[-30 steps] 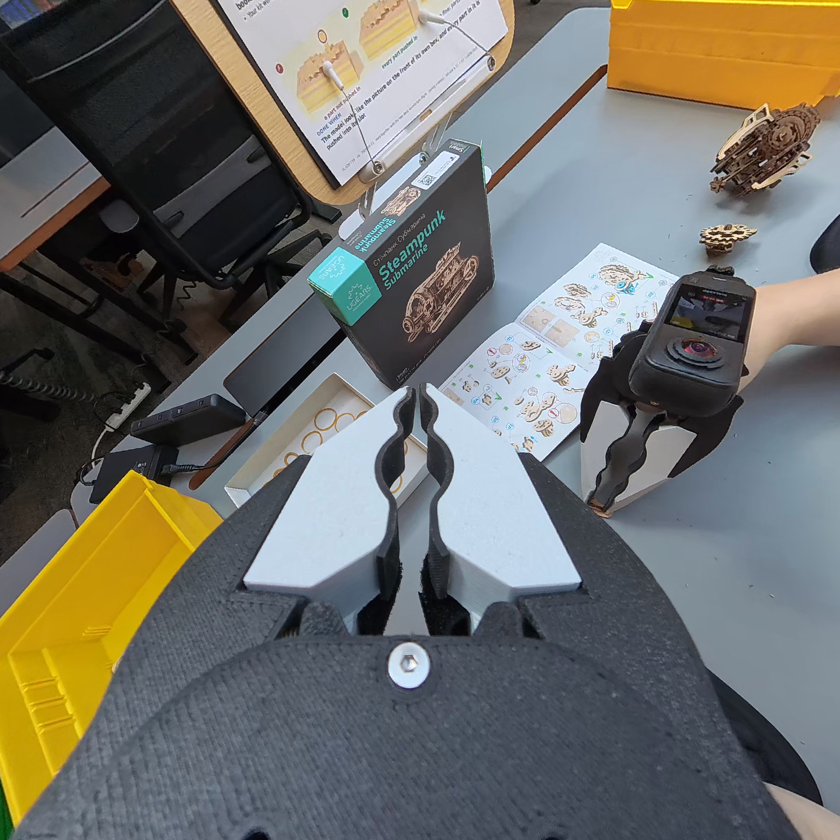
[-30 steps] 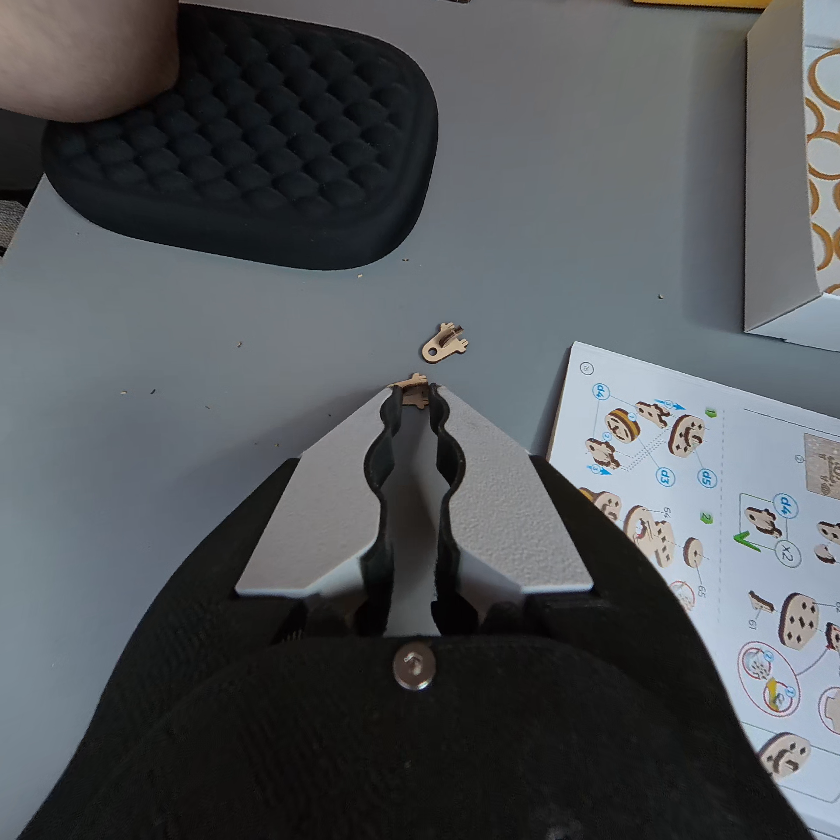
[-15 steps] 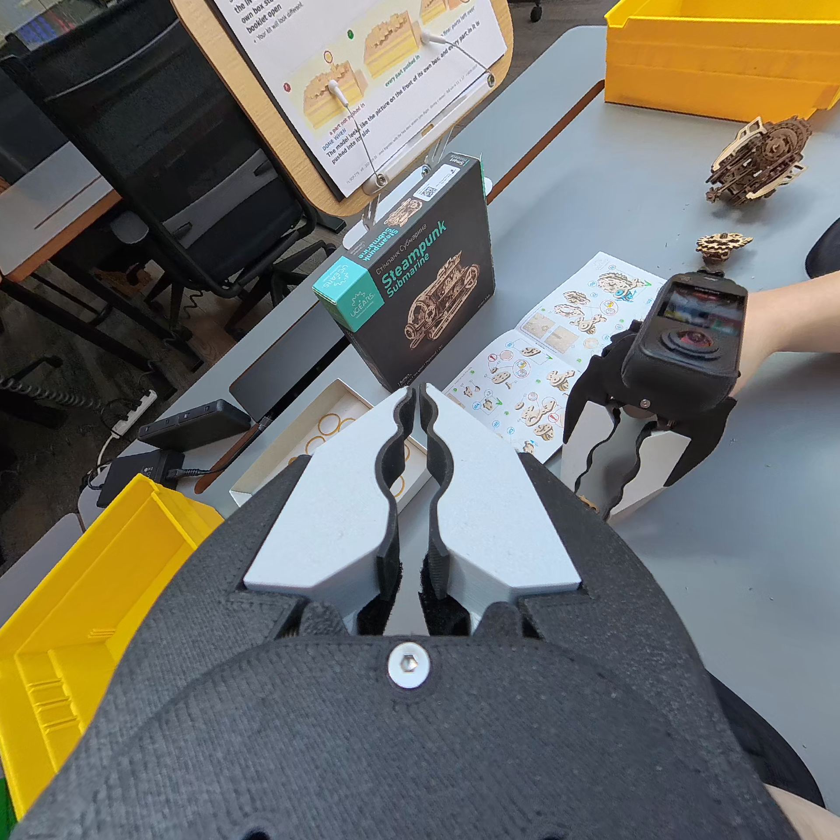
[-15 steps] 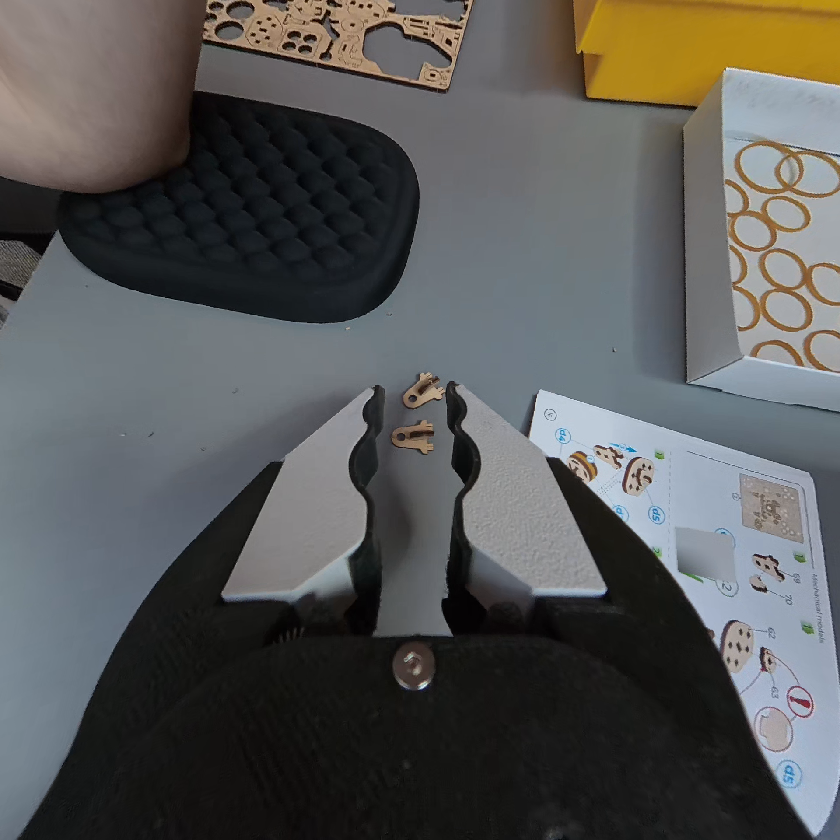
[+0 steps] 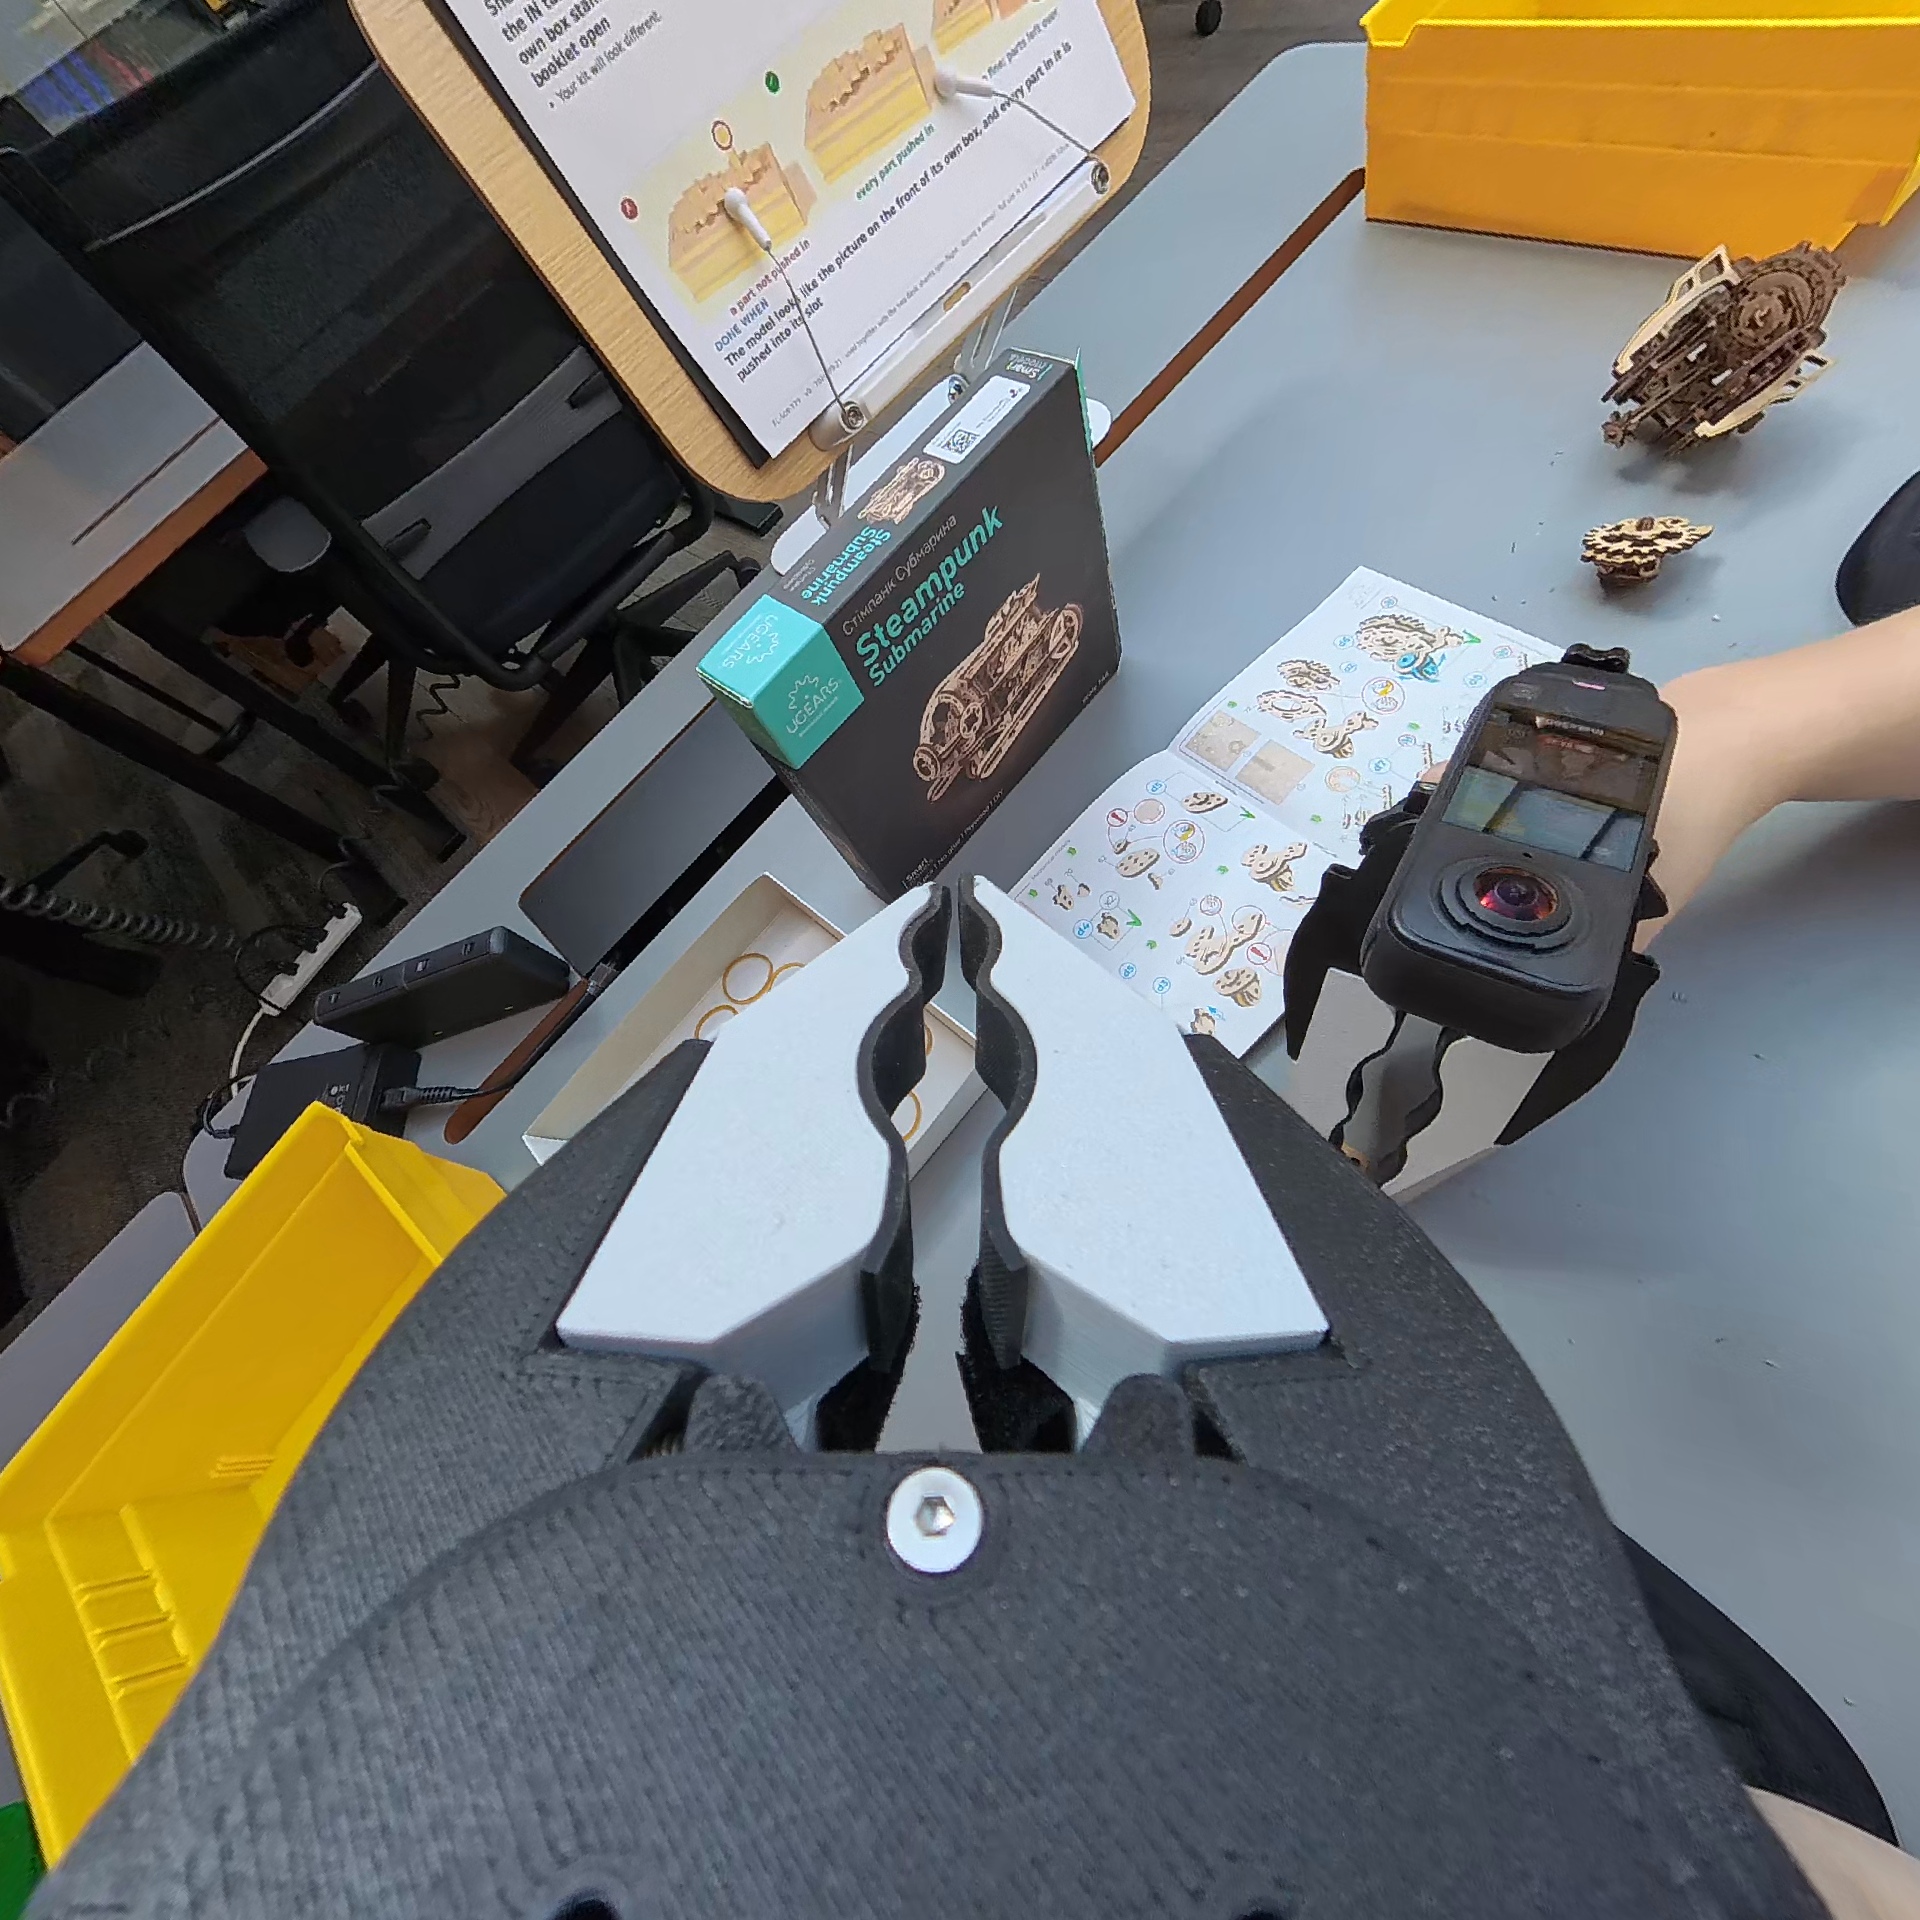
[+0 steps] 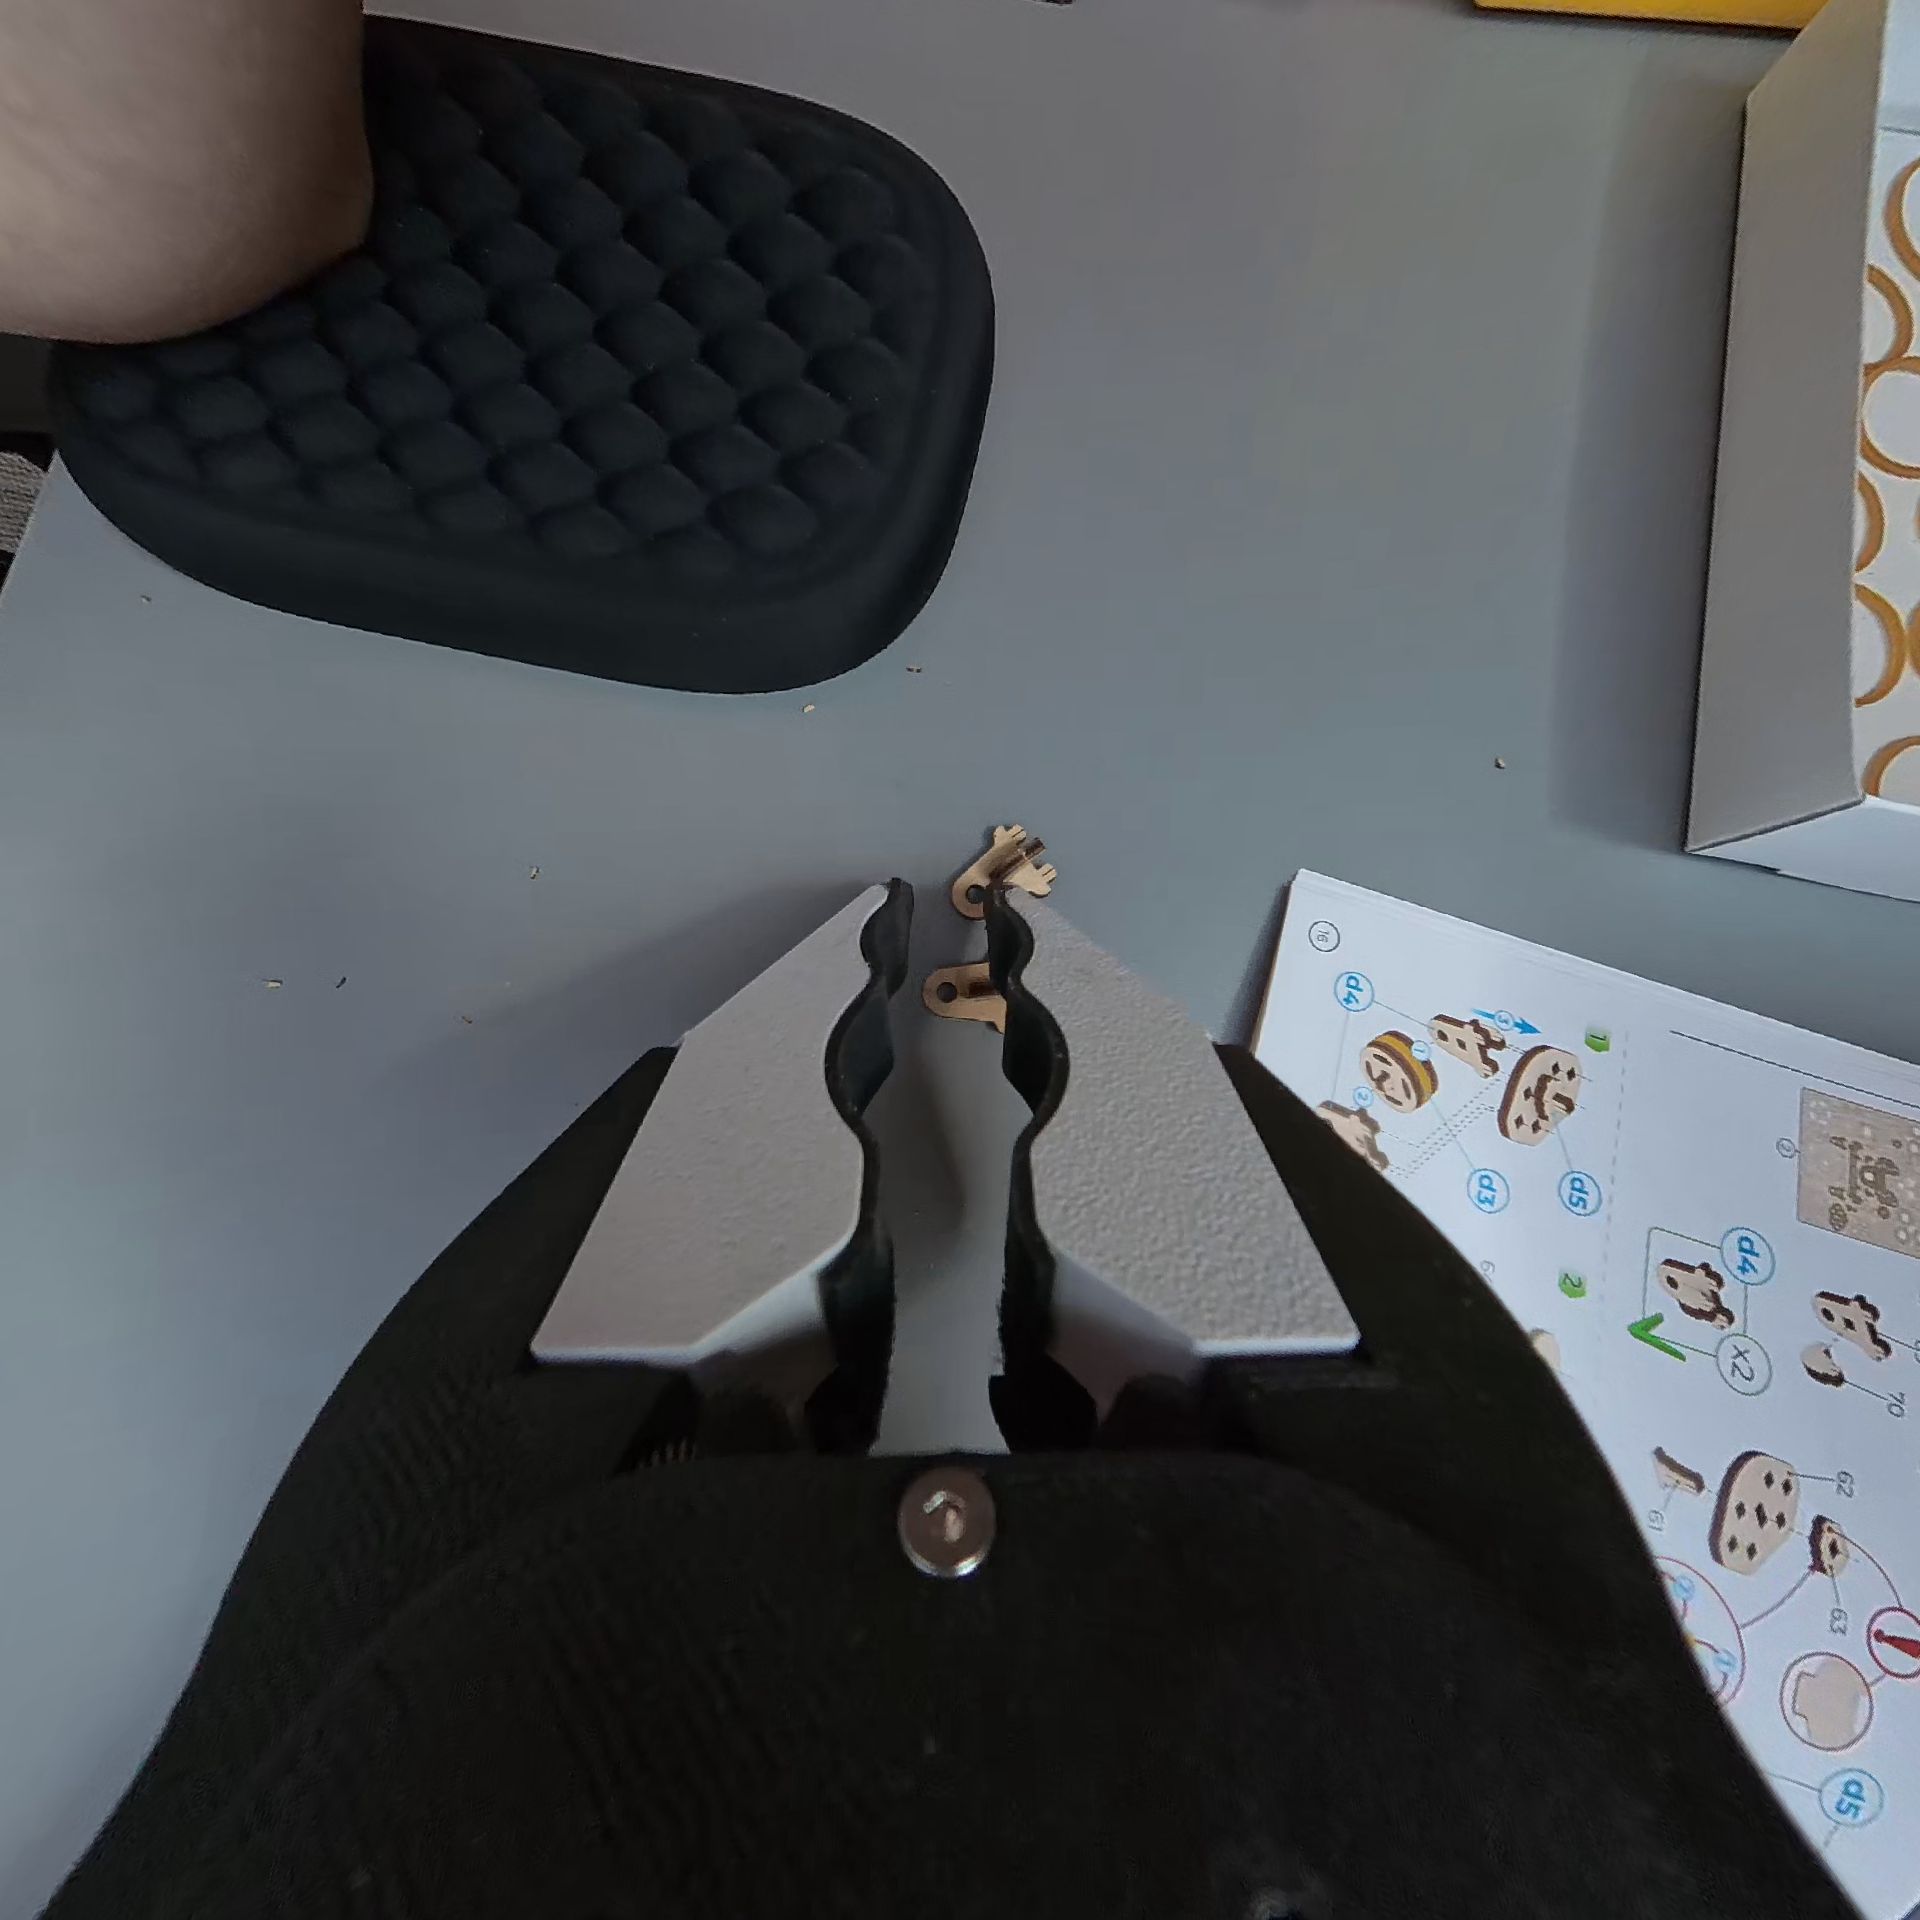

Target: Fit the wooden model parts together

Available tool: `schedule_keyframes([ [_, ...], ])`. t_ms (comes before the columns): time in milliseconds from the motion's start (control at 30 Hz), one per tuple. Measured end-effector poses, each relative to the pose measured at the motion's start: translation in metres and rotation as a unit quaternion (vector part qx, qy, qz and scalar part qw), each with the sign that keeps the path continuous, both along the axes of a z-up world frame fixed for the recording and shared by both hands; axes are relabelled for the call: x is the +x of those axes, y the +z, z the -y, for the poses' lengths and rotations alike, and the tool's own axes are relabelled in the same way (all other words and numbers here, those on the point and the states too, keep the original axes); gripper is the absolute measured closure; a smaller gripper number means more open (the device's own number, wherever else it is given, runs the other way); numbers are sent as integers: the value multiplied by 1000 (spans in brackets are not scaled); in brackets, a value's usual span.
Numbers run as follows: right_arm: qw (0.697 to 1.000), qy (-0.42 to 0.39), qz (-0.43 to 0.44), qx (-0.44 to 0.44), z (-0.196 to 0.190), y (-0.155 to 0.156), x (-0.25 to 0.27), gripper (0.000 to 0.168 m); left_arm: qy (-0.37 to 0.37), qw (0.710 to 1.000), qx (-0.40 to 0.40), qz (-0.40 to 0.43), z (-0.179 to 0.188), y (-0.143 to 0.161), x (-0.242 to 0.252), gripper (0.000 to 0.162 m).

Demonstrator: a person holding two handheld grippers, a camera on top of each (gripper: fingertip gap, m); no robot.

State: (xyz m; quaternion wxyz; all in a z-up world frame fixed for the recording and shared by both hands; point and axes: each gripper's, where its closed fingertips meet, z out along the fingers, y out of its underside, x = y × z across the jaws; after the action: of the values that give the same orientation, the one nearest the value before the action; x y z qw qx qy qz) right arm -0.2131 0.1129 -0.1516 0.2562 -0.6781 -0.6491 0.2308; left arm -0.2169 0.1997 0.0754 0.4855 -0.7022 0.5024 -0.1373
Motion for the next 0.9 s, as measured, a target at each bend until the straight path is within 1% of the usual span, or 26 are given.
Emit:
schedule_keyframes([
  [200, 1000, -11, 15, -1, 3, -4, 3, 154, 2, 1000, 2, 3, 0, 1, -1, 162],
  [333, 1000, -2, 1, -20, 9, -5, -4, 154, 3, 1000, 3, 4, 0, 2, -2, 162],
  [433, 1000, 2, -6, -13, 8, -3, -5, 153, 3, 1000, 3, 2, 0, 2, -2, 162],
  [533, 1000, -3, -6, 3, -1, 3, 6, 153, 2, 1000, 4, 3, 0, 2, -2, 162],
  [667, 1000, 2, -8, 22, -12, 7, 34, 146, 3, 1000, 3, 5, -1, 2, -4, 162],
  [767, 1000, -18, -14, -15, -12, 3, 42, 147, 6, 1000, 2, 7, -2, 2, -5, 162],
  [833, 1000, -15, -16, 1, -14, 12, 46, 147, 7, 1000, 2, 6, -2, 1, -6, 162],
  [900, 999, -32, -19, 39, -27, 34, 61, 147, 8, 1000, 3, 4, -2, 1, -6, 162],
])
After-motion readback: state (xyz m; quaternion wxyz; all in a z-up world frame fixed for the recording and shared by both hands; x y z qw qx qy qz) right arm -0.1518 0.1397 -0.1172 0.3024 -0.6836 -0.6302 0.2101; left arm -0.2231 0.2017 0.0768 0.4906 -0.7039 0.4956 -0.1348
